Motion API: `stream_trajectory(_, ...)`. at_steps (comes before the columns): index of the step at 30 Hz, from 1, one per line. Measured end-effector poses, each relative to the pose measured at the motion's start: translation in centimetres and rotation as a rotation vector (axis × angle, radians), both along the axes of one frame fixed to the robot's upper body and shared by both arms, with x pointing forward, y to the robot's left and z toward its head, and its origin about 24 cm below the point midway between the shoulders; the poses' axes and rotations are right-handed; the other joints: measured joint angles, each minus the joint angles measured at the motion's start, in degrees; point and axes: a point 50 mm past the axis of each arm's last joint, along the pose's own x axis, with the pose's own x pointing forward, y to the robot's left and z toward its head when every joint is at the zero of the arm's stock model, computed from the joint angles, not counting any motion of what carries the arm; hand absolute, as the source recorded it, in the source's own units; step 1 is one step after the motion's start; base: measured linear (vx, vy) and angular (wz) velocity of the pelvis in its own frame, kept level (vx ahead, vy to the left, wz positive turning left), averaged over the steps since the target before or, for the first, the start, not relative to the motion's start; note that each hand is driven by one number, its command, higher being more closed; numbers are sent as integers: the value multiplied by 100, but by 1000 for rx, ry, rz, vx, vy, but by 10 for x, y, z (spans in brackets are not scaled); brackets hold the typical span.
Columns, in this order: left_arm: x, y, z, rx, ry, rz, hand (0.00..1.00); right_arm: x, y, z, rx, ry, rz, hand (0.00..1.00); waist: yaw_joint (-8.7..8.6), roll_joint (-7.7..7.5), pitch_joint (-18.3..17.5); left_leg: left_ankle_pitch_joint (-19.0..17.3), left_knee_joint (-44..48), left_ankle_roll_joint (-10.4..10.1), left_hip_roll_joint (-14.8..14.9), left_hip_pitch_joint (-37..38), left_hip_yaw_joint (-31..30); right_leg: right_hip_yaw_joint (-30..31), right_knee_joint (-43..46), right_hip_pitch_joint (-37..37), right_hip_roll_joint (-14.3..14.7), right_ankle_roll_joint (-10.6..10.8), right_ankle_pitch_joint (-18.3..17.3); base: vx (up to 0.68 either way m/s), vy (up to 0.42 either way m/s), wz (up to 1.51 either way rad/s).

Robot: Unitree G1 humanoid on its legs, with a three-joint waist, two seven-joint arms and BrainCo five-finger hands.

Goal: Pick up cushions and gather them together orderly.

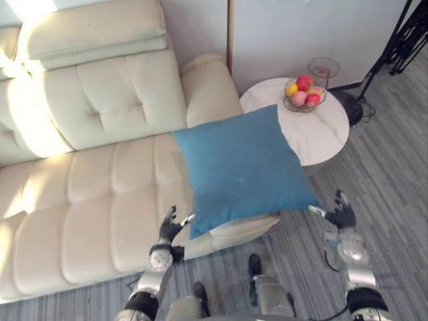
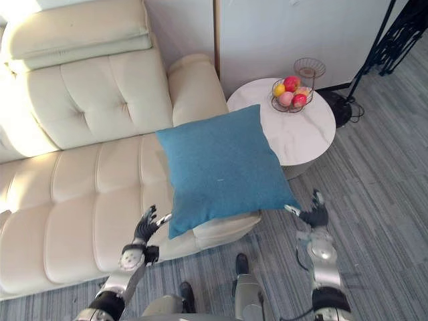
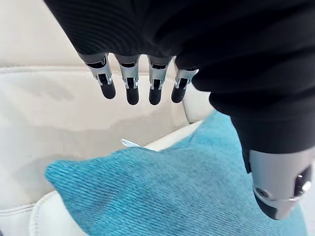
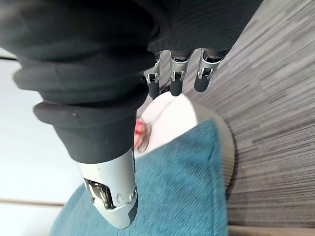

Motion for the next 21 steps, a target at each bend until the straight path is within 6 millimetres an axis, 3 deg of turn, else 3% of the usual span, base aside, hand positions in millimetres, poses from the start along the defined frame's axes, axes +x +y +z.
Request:
stream_trajectory(3, 35, -7, 29, -5, -96, -1, 0, 34, 14, 28, -5, -81, 59, 0, -4, 14, 332, 14, 272, 18, -27, -555, -81, 7, -119, -337, -43, 7, 260, -196, -15, 8)
stream_trajectory(7, 63, -14, 56, -12, -172, 0, 0, 64, 18, 62, -21, -145, 90, 0, -10, 15, 664, 34, 509, 48, -27, -990, -87, 22, -340, -553, -47, 19, 523, -181, -22, 3)
stream_trajectory(9, 85, -20, 79, -8, -216, -6, 0, 86, 29, 92, -46, -197, 131, 0, -22, 17, 865, 61, 673, 86, -7, -1278, -83, 44, -454, -724, -59, -3, 705, -114, -13, -4)
stream_trajectory(10, 91, -22, 86, -5, -231, -7, 100, 91, 32, 99, -47, -214, 134, 100, -24, 14, 922, 71, 704, 96, 1, -1338, -83, 46, -482, -756, -54, -7, 747, -97, -28, -1)
stream_trajectory(12, 111, -30, 115, -11, -292, -14, 100, 109, 43, 129, -59, -267, 153, 100, -24, 14, 1139, 128, 764, 122, 26, -1511, -89, 42, -580, -846, -34, -37, 895, -72, -49, 0)
stream_trajectory(16, 128, -38, 148, -25, -367, -5, 100, 122, 60, 166, -91, -345, 202, 100, -21, 21, 1253, 162, 836, 102, 59, -1750, -99, 47, -600, -1050, -3, -69, 960, -40, -57, -1)
stream_trajectory(21, 131, -31, 161, -5, -410, 4, 100, 122, 70, 177, -88, -386, 243, 100, -11, 21, 1273, 165, 817, 91, 125, -1757, -90, 52, -603, -1064, 59, -76, 959, 10, -51, -2)
